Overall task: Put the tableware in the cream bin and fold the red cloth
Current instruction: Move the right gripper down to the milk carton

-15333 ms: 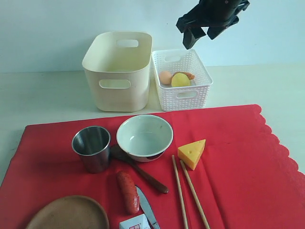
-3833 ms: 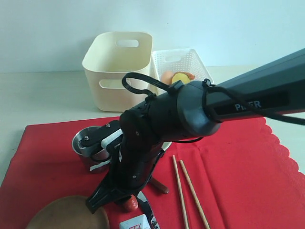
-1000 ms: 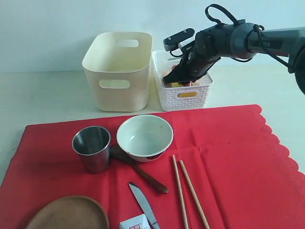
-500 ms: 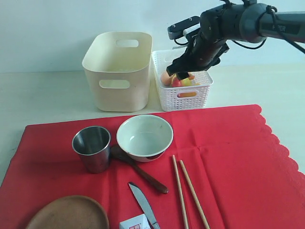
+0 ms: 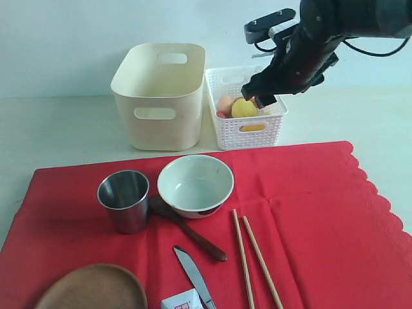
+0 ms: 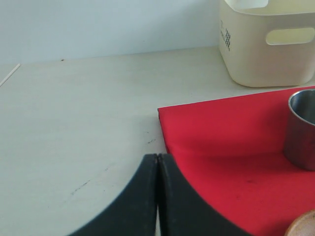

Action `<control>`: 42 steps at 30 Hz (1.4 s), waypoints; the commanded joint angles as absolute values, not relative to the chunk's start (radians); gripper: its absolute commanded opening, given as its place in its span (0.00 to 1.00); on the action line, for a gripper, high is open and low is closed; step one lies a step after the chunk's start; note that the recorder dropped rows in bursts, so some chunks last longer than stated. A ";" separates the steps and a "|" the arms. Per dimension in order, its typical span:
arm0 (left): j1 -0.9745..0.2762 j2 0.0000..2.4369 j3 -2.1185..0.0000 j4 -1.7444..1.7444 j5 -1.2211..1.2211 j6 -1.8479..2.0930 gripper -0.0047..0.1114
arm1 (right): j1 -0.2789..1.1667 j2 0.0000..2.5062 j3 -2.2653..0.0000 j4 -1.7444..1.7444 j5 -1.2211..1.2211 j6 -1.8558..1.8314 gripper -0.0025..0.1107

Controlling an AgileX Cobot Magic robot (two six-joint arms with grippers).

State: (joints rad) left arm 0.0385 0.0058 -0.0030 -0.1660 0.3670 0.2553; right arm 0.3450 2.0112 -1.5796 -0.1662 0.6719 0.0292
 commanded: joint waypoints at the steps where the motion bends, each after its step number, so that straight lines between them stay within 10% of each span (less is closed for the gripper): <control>1: 0.041 0.000 0.000 -0.163 0.359 0.255 0.04 | 0.342 1.829 -1.362 -0.145 0.500 0.066 0.64; 29: 0.041 0.000 0.000 -0.163 0.359 0.255 0.04 | 0.888 1.574 -1.023 0.317 0.806 -0.295 0.57; 42: 0.041 0.000 0.000 -0.163 0.359 0.255 0.04 | 1.035 1.623 -1.023 0.274 0.833 -0.172 0.74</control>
State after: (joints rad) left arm 0.0385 0.0058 -0.0030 -0.1660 0.3670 0.2553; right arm 1.0124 1.5967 -1.0261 0.3098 0.8309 -0.2588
